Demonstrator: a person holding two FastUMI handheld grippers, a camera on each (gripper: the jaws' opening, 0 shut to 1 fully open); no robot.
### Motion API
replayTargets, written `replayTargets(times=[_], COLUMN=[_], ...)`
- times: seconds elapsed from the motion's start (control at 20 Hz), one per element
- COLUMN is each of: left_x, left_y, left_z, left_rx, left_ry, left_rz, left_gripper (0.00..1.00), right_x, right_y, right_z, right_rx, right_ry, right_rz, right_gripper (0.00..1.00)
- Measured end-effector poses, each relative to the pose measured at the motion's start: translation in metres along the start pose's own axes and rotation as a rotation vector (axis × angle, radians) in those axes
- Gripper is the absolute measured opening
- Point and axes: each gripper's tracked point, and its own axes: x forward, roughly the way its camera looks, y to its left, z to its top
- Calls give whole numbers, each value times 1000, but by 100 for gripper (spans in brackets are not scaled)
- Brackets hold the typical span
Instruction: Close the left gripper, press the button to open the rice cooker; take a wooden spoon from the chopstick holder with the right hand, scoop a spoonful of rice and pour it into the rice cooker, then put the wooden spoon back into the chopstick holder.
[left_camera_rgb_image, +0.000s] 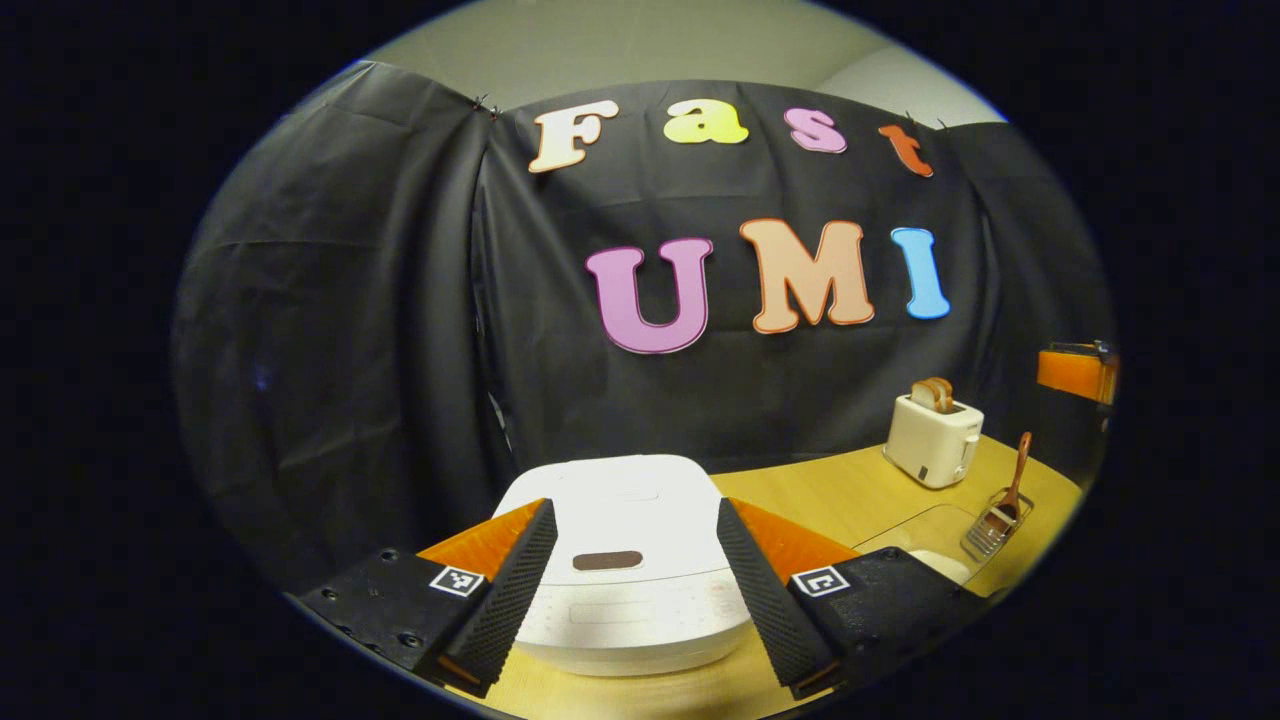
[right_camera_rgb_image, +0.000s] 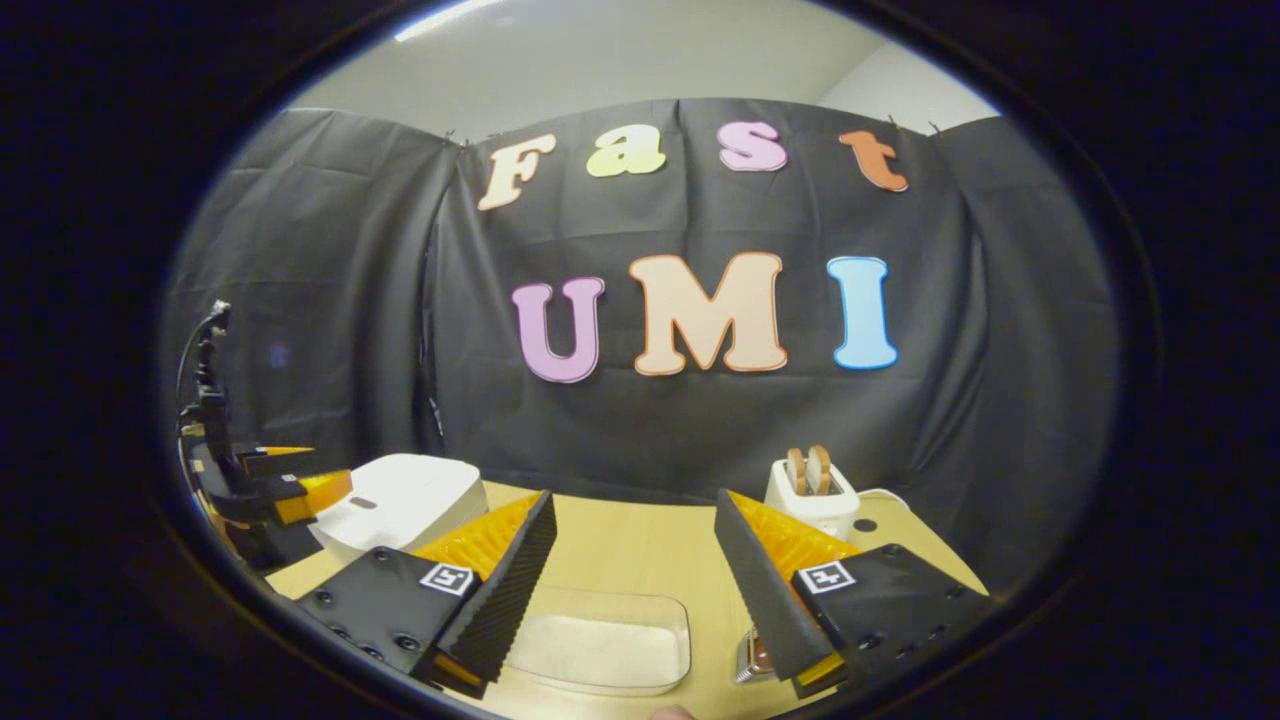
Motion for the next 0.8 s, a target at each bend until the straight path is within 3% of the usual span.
replayTargets(times=[0.3,0.55,0.8], left_x=[-52,-72,-79], left_y=[-26,-25,-20], left_z=[37,59,73], left_rx=[-40,-19,-30], left_ry=[-96,-141,-164], left_rz=[15,22,29], left_gripper=[95,95,95], right_x=[-13,-20,-27], right_y=[2,9,8], right_z=[-2,-9,11], right_rx=[11,43,34], right_ry=[-57,-36,-79], right_rz=[-39,-31,-33], right_gripper=[99,100,99])
